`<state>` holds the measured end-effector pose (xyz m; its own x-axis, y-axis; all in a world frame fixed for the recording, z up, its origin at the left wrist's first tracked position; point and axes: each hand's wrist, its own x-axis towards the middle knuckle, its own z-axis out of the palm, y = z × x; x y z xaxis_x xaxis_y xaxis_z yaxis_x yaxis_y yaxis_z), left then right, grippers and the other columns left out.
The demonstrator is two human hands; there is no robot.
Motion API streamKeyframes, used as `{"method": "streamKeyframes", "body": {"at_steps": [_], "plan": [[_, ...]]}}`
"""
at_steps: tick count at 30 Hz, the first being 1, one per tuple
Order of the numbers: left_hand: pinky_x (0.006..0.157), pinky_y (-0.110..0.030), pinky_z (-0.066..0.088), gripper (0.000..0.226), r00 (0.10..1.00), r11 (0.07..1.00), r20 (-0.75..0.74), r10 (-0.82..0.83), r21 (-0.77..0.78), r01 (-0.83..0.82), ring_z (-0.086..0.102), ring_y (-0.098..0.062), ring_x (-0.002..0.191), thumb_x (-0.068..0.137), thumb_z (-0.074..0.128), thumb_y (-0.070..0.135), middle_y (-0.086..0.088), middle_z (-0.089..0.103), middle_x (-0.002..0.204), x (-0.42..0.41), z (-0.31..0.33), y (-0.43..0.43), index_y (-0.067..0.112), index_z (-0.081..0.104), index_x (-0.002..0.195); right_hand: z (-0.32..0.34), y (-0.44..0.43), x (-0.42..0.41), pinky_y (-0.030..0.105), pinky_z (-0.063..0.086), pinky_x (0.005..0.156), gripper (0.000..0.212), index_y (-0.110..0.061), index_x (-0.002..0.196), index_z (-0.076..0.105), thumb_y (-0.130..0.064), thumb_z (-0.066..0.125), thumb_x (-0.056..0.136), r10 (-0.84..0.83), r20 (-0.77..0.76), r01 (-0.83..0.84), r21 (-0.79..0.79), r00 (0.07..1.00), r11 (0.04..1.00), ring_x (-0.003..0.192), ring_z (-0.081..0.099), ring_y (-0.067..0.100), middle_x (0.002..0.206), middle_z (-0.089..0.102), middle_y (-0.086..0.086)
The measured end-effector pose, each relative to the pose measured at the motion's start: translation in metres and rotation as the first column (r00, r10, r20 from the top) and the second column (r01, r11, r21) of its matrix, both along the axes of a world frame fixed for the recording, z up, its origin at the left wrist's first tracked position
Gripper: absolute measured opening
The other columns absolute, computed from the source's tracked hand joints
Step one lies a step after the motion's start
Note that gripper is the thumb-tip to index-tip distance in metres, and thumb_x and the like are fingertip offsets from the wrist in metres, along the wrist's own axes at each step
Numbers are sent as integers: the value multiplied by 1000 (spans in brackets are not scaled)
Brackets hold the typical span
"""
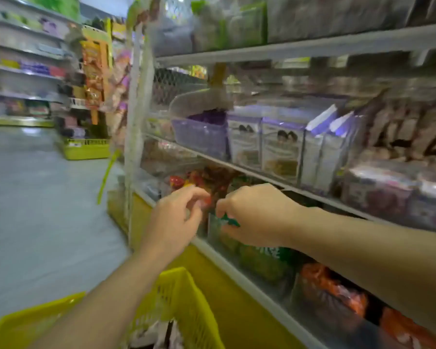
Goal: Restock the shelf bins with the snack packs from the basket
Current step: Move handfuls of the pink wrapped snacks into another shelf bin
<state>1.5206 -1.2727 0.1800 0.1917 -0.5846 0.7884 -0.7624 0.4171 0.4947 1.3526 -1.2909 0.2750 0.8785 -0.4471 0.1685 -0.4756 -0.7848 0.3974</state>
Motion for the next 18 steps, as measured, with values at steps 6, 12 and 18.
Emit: {"method": "streamKeyframes", "body": {"at_steps": [6,12,18], "plan": [[77,-32,52,20,967,898,-104,232,405,-171,66,-14,87,89,61,13,7,72,95,85,-147,31,25,69,102,-165,-17,92,34,45,70,33,-25,118,57,-38,52,88,55,-214,11,294,975,956,102,62,31,111,65,8],[74,-25,46,21,943,666,-110,315,733,-137,61,-11,87,93,57,22,5,70,104,118,-275,44,25,66,112,-317,-50,121,37,49,79,37,-18,124,55,-34,55,90,-1,-375,225,556,927,800,109,58,34,119,62,14],[92,-34,48,35,930,377,-90,357,925,-55,55,-19,116,97,49,27,0,55,132,119,-371,34,26,53,131,-419,-78,134,38,44,94,53,-16,141,35,-38,49,95,-153,-401,393,629,903,670,122,47,29,141,41,12]]}}
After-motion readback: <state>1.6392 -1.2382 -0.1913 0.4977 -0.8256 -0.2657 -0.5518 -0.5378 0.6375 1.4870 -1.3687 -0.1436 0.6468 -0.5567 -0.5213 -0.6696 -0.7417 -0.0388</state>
